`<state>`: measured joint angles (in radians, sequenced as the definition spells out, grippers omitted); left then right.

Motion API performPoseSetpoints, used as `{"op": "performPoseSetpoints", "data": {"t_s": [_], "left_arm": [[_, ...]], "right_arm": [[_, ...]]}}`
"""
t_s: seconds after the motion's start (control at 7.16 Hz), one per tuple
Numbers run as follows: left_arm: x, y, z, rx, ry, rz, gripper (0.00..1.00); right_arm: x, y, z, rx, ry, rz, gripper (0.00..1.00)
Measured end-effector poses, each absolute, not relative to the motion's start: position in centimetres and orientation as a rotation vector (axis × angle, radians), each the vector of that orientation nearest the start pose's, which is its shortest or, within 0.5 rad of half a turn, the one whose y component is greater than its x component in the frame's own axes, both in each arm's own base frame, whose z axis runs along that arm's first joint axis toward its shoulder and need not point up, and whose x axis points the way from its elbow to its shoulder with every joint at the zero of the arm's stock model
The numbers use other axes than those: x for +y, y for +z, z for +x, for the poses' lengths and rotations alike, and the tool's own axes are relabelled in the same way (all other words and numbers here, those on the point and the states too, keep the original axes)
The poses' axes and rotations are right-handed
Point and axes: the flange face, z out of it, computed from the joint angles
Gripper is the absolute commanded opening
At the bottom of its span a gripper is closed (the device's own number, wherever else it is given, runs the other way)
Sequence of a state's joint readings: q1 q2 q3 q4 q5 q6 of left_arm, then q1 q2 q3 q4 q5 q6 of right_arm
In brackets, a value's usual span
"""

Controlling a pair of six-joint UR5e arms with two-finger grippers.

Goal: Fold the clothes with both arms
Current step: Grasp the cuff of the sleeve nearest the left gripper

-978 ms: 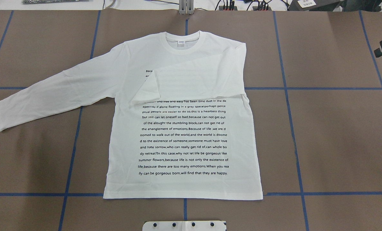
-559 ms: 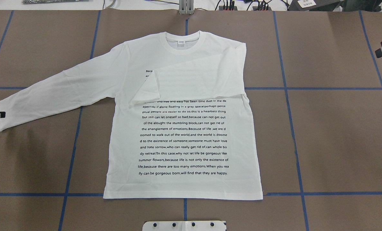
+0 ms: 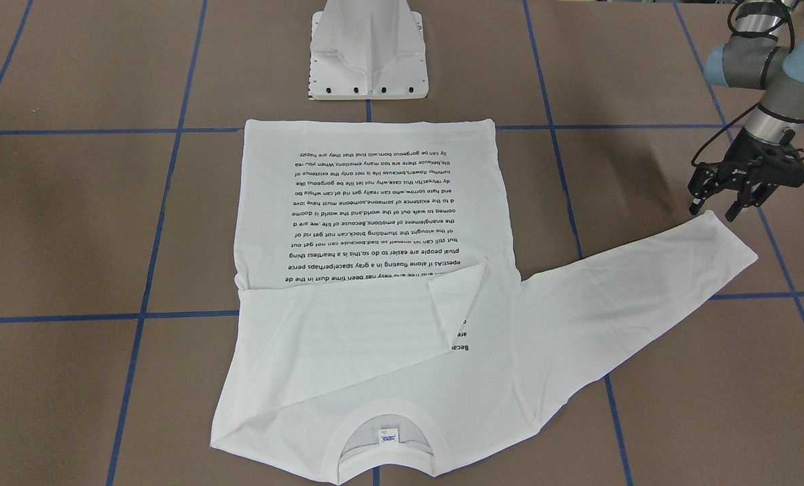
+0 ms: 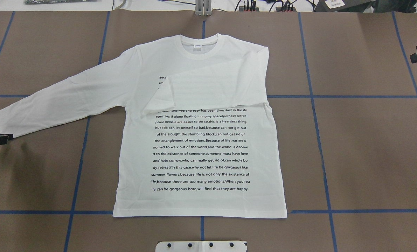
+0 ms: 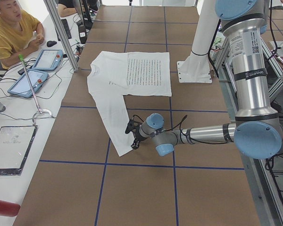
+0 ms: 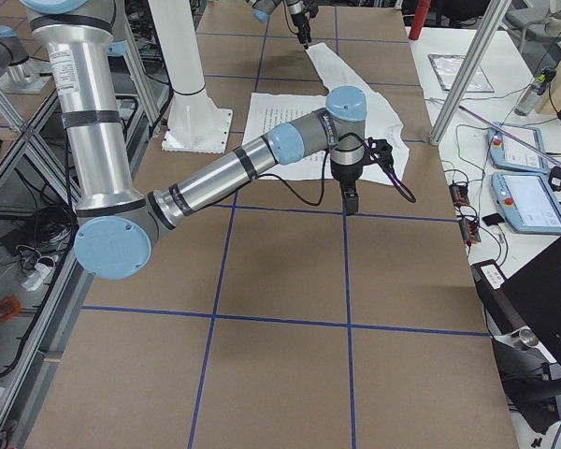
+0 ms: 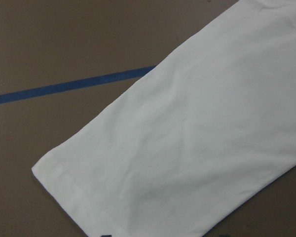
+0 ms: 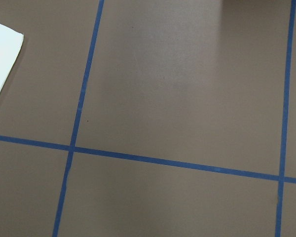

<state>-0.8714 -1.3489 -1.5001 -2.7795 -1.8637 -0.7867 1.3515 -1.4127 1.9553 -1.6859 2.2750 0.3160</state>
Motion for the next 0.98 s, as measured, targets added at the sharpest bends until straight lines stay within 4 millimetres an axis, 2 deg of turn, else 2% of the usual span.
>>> {"op": "performPoseSetpoints", "data": {"t_s": [0.14,0.42,0.7,0.98], "left_arm": [[-38.62,67.27,19.08,0.807,0.056,0.483,0.64],[-38.44,67.62,19.35,0.799,0.062,0.481,0.45],[-38.25,67.83,19.32,0.794,0.065,0.479,0.44],[-38.12,67.97,19.33,0.789,0.066,0.479,0.33]], "right_arm": [[-52.74,40.74,-4.71,-0.776,-0.059,0.212,1.00],[-52.73,40.73,-4.70,-0.776,-0.058,0.211,1.00],[-52.76,40.71,-4.71,-0.776,-0.059,0.212,1.00],[-52.79,40.73,-4.72,-0.776,-0.059,0.211,1.00]]}}
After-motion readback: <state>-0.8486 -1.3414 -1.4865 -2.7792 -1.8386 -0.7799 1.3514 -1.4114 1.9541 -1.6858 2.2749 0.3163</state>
